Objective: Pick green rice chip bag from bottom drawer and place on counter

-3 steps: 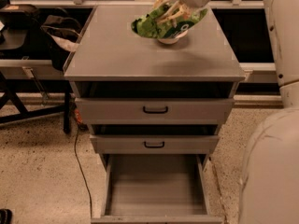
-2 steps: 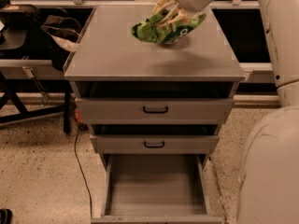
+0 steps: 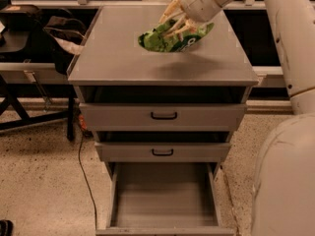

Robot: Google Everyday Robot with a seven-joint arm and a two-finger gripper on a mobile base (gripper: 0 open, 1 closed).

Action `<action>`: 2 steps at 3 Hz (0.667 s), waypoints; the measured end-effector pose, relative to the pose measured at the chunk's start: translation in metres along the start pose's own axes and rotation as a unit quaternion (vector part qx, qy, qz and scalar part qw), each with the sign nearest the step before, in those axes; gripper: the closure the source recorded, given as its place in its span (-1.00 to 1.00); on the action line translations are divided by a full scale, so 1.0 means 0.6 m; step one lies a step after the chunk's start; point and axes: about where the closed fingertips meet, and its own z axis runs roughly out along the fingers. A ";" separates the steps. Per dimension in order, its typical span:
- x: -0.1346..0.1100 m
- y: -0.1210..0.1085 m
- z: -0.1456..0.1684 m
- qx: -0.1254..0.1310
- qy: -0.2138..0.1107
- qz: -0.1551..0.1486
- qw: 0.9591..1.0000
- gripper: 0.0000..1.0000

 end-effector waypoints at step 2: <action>0.027 0.035 0.052 -0.006 -0.017 0.030 0.999 0.49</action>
Offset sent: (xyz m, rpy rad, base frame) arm 0.0162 0.0014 -0.0670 0.0169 0.1129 -0.0286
